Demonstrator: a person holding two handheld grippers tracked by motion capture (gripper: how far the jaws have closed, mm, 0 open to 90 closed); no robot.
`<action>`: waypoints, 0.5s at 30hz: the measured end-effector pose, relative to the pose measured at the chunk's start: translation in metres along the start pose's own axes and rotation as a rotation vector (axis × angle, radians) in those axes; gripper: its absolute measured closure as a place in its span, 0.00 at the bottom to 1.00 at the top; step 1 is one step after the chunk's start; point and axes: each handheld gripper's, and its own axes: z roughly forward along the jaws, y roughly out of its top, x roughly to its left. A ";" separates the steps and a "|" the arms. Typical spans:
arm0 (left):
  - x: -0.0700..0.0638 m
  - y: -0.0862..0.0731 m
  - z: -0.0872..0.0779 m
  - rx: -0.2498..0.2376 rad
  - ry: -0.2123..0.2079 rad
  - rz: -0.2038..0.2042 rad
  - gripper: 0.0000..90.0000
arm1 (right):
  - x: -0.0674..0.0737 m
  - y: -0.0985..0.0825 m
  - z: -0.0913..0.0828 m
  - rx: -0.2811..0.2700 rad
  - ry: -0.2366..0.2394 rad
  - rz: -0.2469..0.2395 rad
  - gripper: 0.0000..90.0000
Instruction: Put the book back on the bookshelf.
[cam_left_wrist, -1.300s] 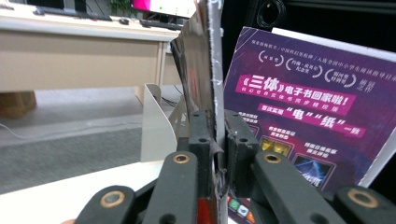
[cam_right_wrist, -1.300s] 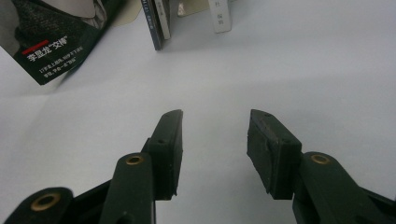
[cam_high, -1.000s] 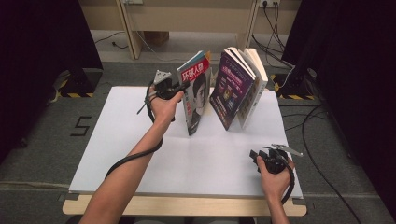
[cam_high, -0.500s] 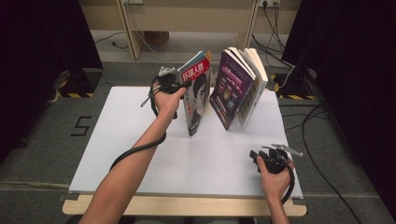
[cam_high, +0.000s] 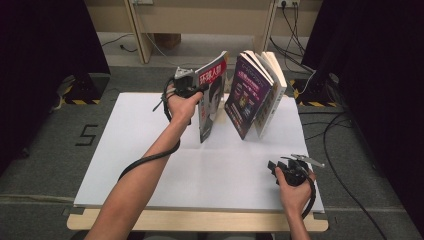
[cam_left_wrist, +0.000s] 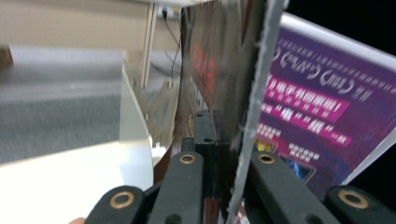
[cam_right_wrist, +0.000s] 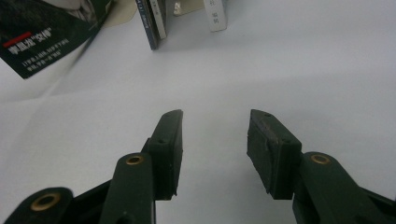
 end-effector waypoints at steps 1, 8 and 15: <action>-0.002 0.002 -0.001 -0.017 -0.003 0.006 0.96 | 0.000 0.000 0.000 0.001 0.000 0.001 0.62; -0.007 0.004 -0.001 -0.154 0.003 0.094 0.96 | 0.000 0.000 0.000 0.000 0.000 0.000 0.62; 0.003 -0.022 0.007 -0.149 0.049 0.103 0.96 | 0.000 0.000 -0.001 -0.003 0.002 -0.001 0.62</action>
